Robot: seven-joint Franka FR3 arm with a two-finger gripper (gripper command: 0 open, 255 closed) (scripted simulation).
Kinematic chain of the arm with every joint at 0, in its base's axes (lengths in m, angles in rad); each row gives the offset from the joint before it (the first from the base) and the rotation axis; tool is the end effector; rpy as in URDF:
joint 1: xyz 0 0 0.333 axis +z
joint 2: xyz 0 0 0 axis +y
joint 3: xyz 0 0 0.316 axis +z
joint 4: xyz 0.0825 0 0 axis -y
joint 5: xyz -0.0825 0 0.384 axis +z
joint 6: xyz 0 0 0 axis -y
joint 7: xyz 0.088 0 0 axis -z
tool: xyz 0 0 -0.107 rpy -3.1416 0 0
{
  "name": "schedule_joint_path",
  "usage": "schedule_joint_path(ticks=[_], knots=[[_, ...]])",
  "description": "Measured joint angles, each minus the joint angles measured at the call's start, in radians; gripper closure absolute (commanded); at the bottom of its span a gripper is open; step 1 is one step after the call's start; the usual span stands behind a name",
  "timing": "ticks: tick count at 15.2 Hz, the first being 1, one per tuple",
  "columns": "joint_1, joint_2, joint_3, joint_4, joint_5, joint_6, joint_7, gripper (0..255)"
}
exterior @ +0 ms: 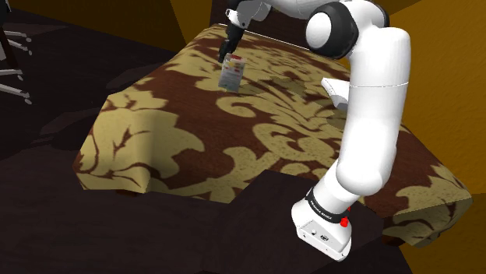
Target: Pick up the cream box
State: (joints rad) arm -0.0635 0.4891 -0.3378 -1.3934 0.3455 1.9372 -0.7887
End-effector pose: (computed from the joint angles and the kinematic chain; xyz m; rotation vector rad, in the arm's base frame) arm 0.6730 -0.2121 0.4475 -2.9959 -0.4833 -0.2514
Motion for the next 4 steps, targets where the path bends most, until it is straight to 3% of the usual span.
schedule_joint_path(ticks=[4], knots=[[-0.004,-0.003,-0.002,0.044,-0.005,-0.046,0.01,255]])
